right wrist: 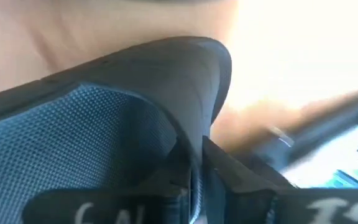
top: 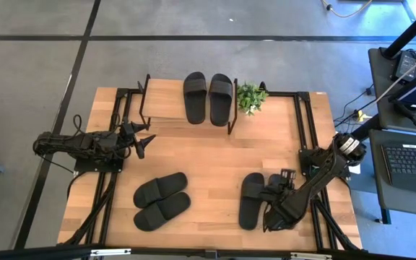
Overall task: Pick and place slides into the shelf
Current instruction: Put the black slide under the shelf
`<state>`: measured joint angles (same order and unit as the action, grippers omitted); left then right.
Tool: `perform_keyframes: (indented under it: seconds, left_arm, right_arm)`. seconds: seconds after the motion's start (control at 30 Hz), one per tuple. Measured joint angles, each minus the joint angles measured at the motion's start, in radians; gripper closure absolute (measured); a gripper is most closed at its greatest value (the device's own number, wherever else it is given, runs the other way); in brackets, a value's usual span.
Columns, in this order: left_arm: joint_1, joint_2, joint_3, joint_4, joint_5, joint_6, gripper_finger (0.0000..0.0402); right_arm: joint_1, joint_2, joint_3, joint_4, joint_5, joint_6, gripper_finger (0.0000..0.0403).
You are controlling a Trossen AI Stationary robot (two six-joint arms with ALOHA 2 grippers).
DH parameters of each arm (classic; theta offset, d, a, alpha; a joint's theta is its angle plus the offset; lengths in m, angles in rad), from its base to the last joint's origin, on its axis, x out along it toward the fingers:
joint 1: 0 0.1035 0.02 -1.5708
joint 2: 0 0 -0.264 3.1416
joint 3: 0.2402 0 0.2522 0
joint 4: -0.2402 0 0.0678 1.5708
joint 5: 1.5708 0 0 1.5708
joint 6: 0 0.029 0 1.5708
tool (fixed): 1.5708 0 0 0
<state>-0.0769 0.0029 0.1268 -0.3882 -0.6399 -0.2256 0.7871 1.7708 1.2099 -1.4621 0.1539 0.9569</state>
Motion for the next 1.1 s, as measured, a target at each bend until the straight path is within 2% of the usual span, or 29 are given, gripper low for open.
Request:
perform_keyframes:
  seconds: [0.1,0.3,0.43,0.53,0.67,0.83,1.1]
  left_arm:
    - [0.0,0.0,0.0,0.0,0.0,0.0,0.0143]
    - [0.0,0.0,0.0,0.0,0.0,0.0,0.0143]
    - [0.0,0.0,0.0,0.0,0.0,0.0,0.0143]
    - [0.0,0.0,0.0,0.0,0.0,0.0,0.0143]
    - [0.0,0.0,0.0,0.0,0.001,0.0,0.0143]
    - [0.0,0.0,0.0,0.0,0.001,0.0,0.0143]
    - [0.0,0.0,0.0,0.0,0.001,0.0,0.0143]
  right_arm:
    - [-0.015,-0.07,0.033,-0.118,0.005,0.0,0.039]
    - [-0.1,-0.262,0.066,-0.087,0.02,-0.029,0.039]
    - [-0.194,-0.338,0.09,-0.054,0.119,-0.087,0.039]
    - [-0.287,-0.357,0.098,0.06,0.2,-0.196,0.039]
    - [-0.433,-0.338,0.099,0.259,0.243,-0.356,0.039]
    - [-0.576,-0.241,0.099,0.488,0.25,-0.585,0.039]
    - [-0.692,-0.057,0.099,0.683,0.267,-0.801,0.039]
